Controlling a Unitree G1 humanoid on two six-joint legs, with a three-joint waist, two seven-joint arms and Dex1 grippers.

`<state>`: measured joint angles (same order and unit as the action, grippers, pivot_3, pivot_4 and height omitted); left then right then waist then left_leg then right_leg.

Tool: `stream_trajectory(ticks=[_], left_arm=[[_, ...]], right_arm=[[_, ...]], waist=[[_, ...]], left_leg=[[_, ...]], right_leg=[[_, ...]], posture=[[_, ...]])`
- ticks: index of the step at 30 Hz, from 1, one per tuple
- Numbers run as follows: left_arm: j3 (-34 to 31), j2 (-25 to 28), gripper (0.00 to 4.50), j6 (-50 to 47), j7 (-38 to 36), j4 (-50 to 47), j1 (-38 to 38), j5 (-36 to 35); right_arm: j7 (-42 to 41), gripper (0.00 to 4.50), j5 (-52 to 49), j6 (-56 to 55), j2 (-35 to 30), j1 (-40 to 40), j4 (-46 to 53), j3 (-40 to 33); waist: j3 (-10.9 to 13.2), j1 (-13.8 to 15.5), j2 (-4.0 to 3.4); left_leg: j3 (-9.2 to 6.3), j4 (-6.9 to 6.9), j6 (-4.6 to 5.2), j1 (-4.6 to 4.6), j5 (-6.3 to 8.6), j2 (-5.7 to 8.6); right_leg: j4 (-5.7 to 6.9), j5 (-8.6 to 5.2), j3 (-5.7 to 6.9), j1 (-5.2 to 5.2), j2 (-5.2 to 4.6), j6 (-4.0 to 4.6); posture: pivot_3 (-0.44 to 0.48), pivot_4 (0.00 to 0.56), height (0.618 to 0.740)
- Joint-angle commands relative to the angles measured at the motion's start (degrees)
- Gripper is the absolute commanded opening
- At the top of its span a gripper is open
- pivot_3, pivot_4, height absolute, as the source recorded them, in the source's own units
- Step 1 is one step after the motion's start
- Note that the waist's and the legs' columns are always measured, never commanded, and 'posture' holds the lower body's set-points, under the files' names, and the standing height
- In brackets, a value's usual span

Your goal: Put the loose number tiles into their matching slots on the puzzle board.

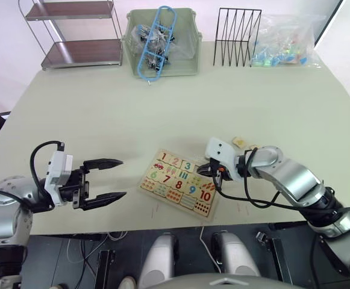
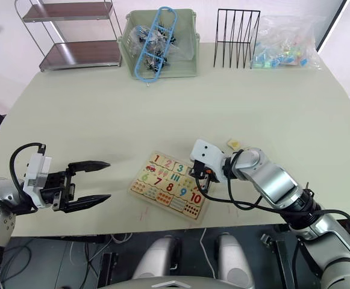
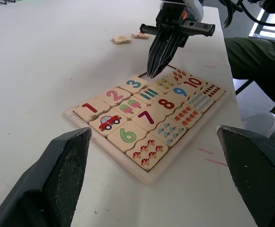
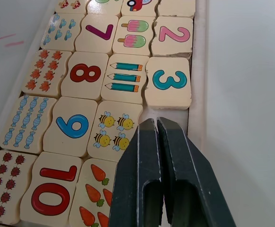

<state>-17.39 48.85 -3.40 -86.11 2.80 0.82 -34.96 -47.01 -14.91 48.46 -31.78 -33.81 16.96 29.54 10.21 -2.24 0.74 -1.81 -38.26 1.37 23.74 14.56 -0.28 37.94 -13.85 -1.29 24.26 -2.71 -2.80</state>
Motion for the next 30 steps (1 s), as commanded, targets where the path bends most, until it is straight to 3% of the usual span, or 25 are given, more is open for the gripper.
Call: stream_trajectory(ticks=[1, 17, 30], left_arm=[[-0.76, 0.09, 4.50, 0.05, 0.10, -2.18, 0.39, -0.42], [-0.34, 0.18, 4.50, -0.27, 0.44, -2.13, -0.45, -0.30], [-0.49, 0.24, 4.50, -0.27, 0.35, -2.29, -0.28, -0.27]], right_arm=[[-0.67, 0.07, 1.05, -0.84, 0.63, -0.62, 0.24, 0.52], [-1.14, 0.07, 3.97, -2.66, 3.83, -0.77, -2.72, 0.64], [-2.45, 0.07, 3.95, -1.51, 2.77, 0.06, -0.70, 0.40]], waist=[[0.00, 0.00, 0.00], [-0.01, -0.01, 0.02], [-0.01, 0.02, 0.02]], left_leg=[[0.00, -0.01, 0.00, 0.00, 0.00, 0.00], [0.00, -0.05, -0.01, -0.02, -0.01, 0.00], [0.00, -0.06, -0.01, -0.02, -0.01, 0.00]], right_leg=[[0.00, 0.00, 0.00, 0.00, 0.00, 0.00], [0.04, 0.02, 0.00, -0.02, 0.02, 0.01], [0.04, 0.02, 0.00, -0.02, 0.02, 0.02]], posture=[[0.000, 0.150, 0.739], [0.000, 0.150, 0.739], [0.000, 0.150, 0.739]])
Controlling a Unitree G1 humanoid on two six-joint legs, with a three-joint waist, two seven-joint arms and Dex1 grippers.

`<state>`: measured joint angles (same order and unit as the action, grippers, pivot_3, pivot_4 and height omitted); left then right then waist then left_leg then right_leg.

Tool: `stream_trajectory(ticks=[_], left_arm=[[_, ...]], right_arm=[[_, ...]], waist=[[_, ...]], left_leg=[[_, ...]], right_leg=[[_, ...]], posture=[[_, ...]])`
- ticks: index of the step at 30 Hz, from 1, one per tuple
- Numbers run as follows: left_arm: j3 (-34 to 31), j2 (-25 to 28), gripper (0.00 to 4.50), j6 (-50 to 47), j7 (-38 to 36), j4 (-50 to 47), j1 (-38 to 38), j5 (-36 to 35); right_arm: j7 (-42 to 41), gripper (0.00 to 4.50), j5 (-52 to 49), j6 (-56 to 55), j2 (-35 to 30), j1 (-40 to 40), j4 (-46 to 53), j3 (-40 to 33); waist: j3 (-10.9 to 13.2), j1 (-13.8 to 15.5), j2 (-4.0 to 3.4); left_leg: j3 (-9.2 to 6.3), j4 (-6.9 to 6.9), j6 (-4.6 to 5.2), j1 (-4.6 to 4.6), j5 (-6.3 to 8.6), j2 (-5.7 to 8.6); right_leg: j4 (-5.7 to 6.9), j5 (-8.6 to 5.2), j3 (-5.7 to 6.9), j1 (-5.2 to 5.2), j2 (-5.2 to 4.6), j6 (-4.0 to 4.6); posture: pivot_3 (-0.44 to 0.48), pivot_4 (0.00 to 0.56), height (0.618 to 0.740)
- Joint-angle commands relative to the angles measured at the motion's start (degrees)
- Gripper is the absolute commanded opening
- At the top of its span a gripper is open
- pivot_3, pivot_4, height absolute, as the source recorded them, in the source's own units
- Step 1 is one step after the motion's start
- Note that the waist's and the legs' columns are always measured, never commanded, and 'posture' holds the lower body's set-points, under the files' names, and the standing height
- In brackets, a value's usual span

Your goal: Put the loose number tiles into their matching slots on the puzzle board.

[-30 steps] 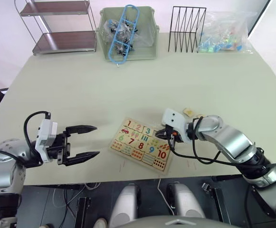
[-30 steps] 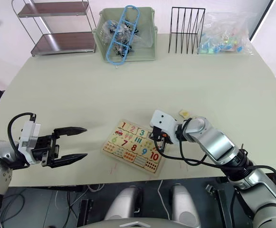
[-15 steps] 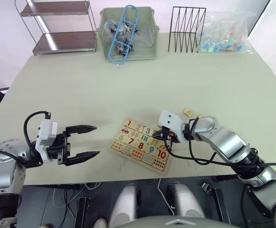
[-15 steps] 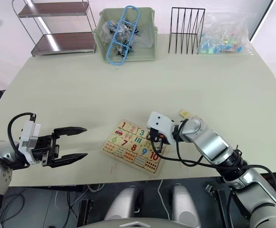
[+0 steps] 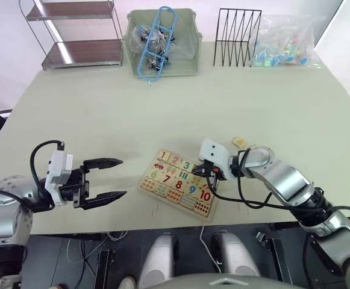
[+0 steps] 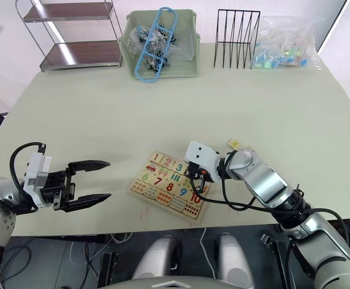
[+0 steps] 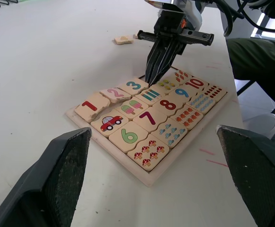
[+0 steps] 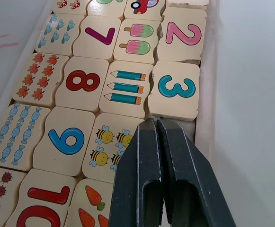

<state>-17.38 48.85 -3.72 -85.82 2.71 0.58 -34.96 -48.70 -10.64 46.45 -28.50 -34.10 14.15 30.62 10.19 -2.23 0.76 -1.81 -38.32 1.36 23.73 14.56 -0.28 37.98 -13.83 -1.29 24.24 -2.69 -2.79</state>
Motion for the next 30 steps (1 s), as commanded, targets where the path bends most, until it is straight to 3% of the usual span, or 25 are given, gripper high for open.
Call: stream_trajectory(ticks=[1, 18, 24, 30], left_arm=[[-0.50, 0.25, 4.50, 0.07, 0.03, -2.18, -0.05, -0.26], [-0.70, 0.10, 4.50, -0.20, 0.43, -2.36, 0.47, -0.34], [-2.46, -0.86, 4.50, -1.05, 2.99, -3.35, 2.91, -1.07], [-4.71, -2.55, 4.50, -2.60, 9.54, -4.29, 5.90, -0.30]], right_arm=[[-0.81, 0.07, -0.34, 0.61, -0.53, 0.33, 2.20, -0.71], [-1.09, 0.07, -2.02, 0.76, -1.10, 0.69, 3.57, -4.01], [0.00, 0.07, -5.16, 1.08, -2.20, 4.30, 7.76, -10.51], [0.45, 0.07, -8.30, -6.54, -3.72, 13.98, 11.27, -20.23]], waist=[[0.00, 0.00, 0.00], [0.00, 0.01, 0.00], [0.00, 0.11, 0.00], [-0.01, 0.29, 0.02]], left_leg=[[0.00, 0.00, 0.00, 0.00, 0.00, 0.00], [0.00, 0.00, 0.00, 0.00, 0.00, 0.00], [0.01, 0.00, 0.00, 0.01, 0.00, 0.00], [-0.04, -0.01, 0.00, -0.02, 0.00, -0.01]], right_leg=[[0.00, 0.00, 0.00, 0.00, 0.00, 0.00], [0.01, 0.00, 0.00, 0.00, 0.00, 0.00], [0.00, 0.00, -0.01, 0.00, -0.02, -0.01], [0.00, 0.02, 0.02, -0.06, -0.01, 0.01]], posture=[[0.000, 0.150, 0.739], [0.000, 0.150, 0.739], [0.000, 0.150, 0.739], [0.000, 0.150, 0.739]])
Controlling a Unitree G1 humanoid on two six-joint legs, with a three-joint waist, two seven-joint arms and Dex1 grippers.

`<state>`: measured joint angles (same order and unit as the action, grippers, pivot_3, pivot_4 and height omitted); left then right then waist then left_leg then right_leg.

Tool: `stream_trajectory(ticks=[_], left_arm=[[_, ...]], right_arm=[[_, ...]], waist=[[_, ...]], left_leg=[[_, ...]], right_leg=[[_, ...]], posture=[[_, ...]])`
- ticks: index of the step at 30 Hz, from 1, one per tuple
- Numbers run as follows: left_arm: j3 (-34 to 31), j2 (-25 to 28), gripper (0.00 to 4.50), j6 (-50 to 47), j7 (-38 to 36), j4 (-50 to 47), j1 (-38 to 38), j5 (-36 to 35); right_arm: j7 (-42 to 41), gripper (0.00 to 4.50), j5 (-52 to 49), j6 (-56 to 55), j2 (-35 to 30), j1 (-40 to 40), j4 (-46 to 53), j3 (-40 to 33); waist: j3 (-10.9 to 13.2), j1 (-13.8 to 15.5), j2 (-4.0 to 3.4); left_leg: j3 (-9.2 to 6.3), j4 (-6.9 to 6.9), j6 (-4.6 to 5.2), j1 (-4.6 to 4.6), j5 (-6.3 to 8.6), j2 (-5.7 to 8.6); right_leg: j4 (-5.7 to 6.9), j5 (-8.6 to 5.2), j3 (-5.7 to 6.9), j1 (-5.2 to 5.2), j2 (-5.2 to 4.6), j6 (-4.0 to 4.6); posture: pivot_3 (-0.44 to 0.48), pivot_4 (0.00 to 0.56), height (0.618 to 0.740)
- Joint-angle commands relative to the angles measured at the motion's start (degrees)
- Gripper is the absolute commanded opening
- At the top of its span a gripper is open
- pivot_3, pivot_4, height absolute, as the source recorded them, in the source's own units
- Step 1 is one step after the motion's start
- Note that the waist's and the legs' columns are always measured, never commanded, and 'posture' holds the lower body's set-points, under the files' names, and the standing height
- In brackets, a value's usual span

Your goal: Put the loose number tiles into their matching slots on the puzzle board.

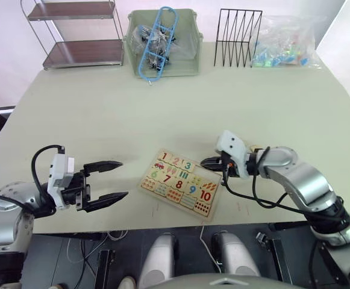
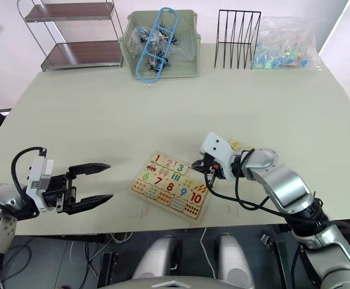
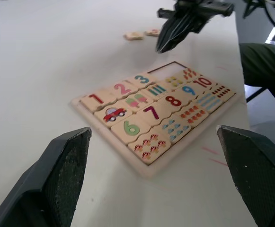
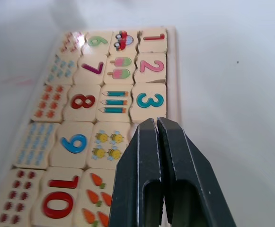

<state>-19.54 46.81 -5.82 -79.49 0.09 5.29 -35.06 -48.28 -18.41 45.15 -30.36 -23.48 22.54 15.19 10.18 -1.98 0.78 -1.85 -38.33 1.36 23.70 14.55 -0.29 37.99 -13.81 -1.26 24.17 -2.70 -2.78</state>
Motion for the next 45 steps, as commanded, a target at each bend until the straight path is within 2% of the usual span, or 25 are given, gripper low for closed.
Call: stream_trajectory(ticks=[1, 7, 12, 16, 19, 25, 26, 35, 45], left_arm=[[-2.94, -0.77, 4.50, -0.96, 4.20, -1.85, 1.74, -0.17], [-5.43, -2.94, 4.50, -1.78, 9.44, -3.13, 5.38, -0.64], [-7.34, -5.45, 4.50, -2.87, 14.42, -4.65, 8.38, -0.59], [-7.99, -6.69, 4.50, -3.55, 17.04, -5.92, 9.84, -0.68], [-8.48, -8.17, 4.50, -3.53, 19.57, -7.08, 11.28, -0.31], [-9.07, -9.93, 4.50, -2.20, 22.42, -7.70, 13.12, 0.97], [-9.05, -9.98, 4.50, -2.10, 22.73, -7.64, 13.27, 1.22], [-8.73, -10.79, 4.50, -0.09, 24.23, -5.43, 12.52, 2.65], [-9.54, -11.33, 4.50, 0.75, 23.84, -5.07, 13.64, 2.28]], right_arm=[[-0.08, 0.07, -0.63, -7.03, -2.42, 5.24, 3.38, -6.17], [0.36, 0.07, -3.48, -17.24, -1.80, 15.78, 4.13, -16.40], [-0.11, 0.07, -5.87, -23.95, -1.52, 24.00, 2.45, -24.29], [0.05, 0.07, -8.28, -27.73, -0.50, 26.86, 0.99, -28.85], [-0.95, 0.90, -8.46, -33.39, -0.01, 31.63, -2.11, -33.84], [-4.83, 4.10, -10.21, -41.44, 0.69, 38.43, -8.92, -38.51], [-5.10, 4.42, -10.49, -42.15, 0.74, 38.87, -9.82, -38.86], [-8.49, 4.42, -12.11, -48.06, 1.12, 42.61, -17.06, -40.83], [-8.90, 4.42, -12.81, -49.70, 0.59, 42.26, -18.96, -40.43]], waist=[[0.00, 0.22, 0.00], [-0.01, 0.51, 0.01], [-0.01, 0.83, 0.03], [-0.02, 1.11, 0.04], [-0.03, 1.36, 0.06], [-0.07, 1.36, 0.11], [-0.08, 1.27, 0.13], [-0.10, 1.30, 0.13], [-0.10, 1.32, 0.13]], left_leg=[[0.00, 0.00, 0.00, 0.00, 0.00, 0.00], [0.01, -0.03, 0.00, -0.14, 0.00, 0.02], [0.05, 0.01, 0.00, -0.73, 0.01, -0.02], [0.16, 0.02, 0.00, -0.81, 0.01, -0.02], [0.17, 0.02, 0.00, -0.82, 0.01, -0.04], [0.27, 0.05, 0.01, -0.88, 0.01, -0.03], [0.29, 0.05, 0.01, -0.93, 0.01, -0.05], [0.38, 0.05, 0.01, -0.95, 0.01, -0.10], [0.39, 0.05, 0.01, -0.96, 0.01, -0.11]], right_leg=[[-0.01, 0.00, 0.00, -0.01, 0.00, 0.00], [-0.03, 0.01, -0.01, -0.18, -0.02, -0.02], [-0.06, -0.03, -0.06, -0.77, 0.01, -0.01], [-0.05, -0.02, -0.17, -0.80, 0.01, -0.02], [-0.05, -0.03, -0.19, -0.80, 0.02, -0.01], [-0.08, -0.10, -0.28, -0.82, 0.01, 0.12], [-0.07, -0.14, -0.30, -0.84, 0.01, 0.18], [-0.09, -0.16, -0.37, -0.84, 0.07, 0.21], [-0.09, -0.17, -0.38, -0.83, 0.05, 0.21]], posture=[[0.000, 0.150, 0.739], [0.000, 0.150, 0.739], [0.000, 0.150, 0.739], [0.000, 0.150, 0.739], [0.000, 0.150, 0.739], [0.000, 0.150, 0.739], [0.000, 0.150, 0.739], [0.000, 0.150, 0.739], [0.000, 0.150, 0.739]])
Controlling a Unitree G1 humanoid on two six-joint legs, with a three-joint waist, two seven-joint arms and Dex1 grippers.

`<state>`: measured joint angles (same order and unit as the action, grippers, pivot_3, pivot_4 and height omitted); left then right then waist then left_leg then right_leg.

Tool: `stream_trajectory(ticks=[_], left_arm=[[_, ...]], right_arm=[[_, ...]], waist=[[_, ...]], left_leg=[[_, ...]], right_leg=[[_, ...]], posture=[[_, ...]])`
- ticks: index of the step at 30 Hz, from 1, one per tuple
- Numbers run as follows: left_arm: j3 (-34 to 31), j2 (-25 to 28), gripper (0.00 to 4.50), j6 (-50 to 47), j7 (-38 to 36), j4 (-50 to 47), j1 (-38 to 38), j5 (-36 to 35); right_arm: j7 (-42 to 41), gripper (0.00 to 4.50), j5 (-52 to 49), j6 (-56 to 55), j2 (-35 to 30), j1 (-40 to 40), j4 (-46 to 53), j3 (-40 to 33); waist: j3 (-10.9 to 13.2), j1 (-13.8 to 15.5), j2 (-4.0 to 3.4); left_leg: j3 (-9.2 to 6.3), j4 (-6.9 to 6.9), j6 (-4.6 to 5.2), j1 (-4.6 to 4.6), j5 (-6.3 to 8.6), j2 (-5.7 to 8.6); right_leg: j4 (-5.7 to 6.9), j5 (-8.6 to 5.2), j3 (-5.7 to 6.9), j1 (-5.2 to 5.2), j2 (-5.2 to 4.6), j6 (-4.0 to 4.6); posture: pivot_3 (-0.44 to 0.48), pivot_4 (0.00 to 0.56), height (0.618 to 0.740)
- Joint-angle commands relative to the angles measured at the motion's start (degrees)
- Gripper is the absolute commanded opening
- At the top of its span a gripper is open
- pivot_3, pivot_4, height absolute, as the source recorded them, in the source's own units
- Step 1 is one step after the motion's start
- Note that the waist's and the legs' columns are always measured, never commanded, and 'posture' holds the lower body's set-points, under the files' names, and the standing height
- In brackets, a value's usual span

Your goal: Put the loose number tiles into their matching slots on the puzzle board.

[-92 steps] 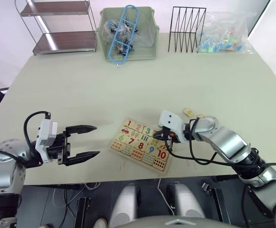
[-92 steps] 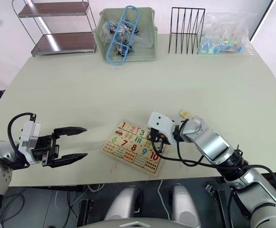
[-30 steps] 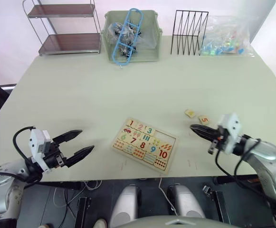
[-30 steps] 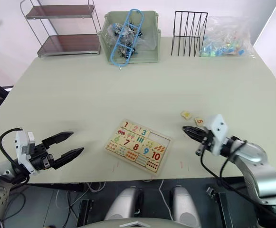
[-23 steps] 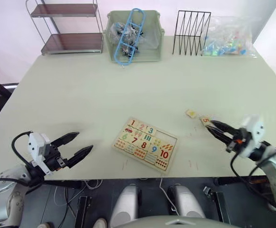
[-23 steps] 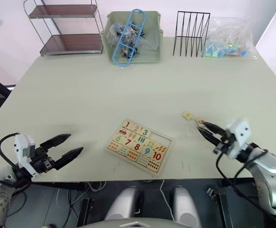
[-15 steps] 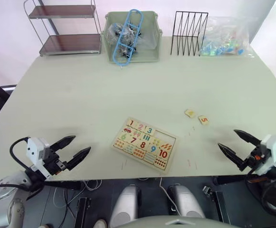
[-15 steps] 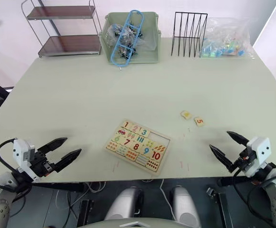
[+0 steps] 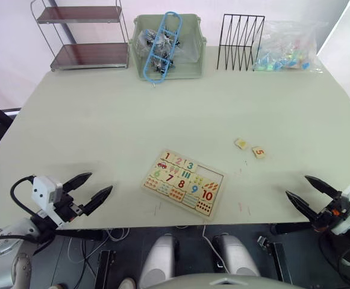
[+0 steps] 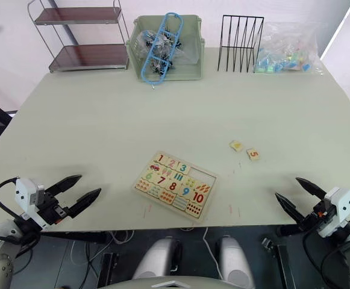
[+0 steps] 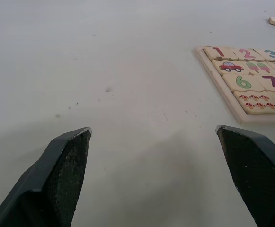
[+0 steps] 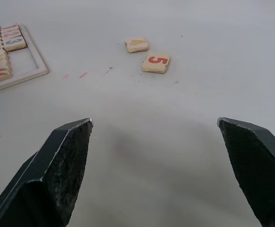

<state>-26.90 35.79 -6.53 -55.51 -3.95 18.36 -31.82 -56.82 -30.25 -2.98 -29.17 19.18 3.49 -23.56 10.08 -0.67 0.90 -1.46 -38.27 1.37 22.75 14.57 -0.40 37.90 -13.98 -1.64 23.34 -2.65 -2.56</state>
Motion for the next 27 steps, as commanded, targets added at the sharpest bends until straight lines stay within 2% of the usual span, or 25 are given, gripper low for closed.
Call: stream_trajectory(ticks=[1, 13, 27], left_arm=[[-2.10, -0.48, 4.50, 1.49, 0.06, -1.25, 0.68, -0.88], [-2.22, -1.47, 4.50, 3.15, 0.08, -3.44, 4.15, -0.66], [-0.96, -1.64, 4.50, 4.10, -0.10, -2.31, 2.65, -0.13]], right_arm=[[-0.42, 4.42, -0.93, -1.62, -0.68, -0.77, -0.19, -1.57], [-3.60, 4.42, -0.64, -3.75, -0.51, -1.28, -2.85, -0.53], [-4.87, 4.42, -0.15, -6.09, -0.43, -2.53, -5.76, -0.09]], waist=[[0.00, 0.02, 0.00], [0.00, 0.02, 0.00], [0.00, 0.04, 0.00]], left_leg=[[0.00, 0.00, 0.00, 0.00, 0.00, 0.00], [0.00, 0.00, 0.00, 0.00, 0.00, 0.00], [0.01, 0.00, 0.00, 0.00, 0.00, 0.00]], right_leg=[[0.00, 0.00, 0.00, 0.00, 0.00, 0.00], [0.00, 0.00, -0.01, 0.00, -0.04, 0.00], [0.00, 0.00, -0.01, 0.00, -0.02, 0.00]], posture=[[0.000, 0.150, 0.739], [0.000, 0.150, 0.739], [0.000, 0.150, 0.739]])
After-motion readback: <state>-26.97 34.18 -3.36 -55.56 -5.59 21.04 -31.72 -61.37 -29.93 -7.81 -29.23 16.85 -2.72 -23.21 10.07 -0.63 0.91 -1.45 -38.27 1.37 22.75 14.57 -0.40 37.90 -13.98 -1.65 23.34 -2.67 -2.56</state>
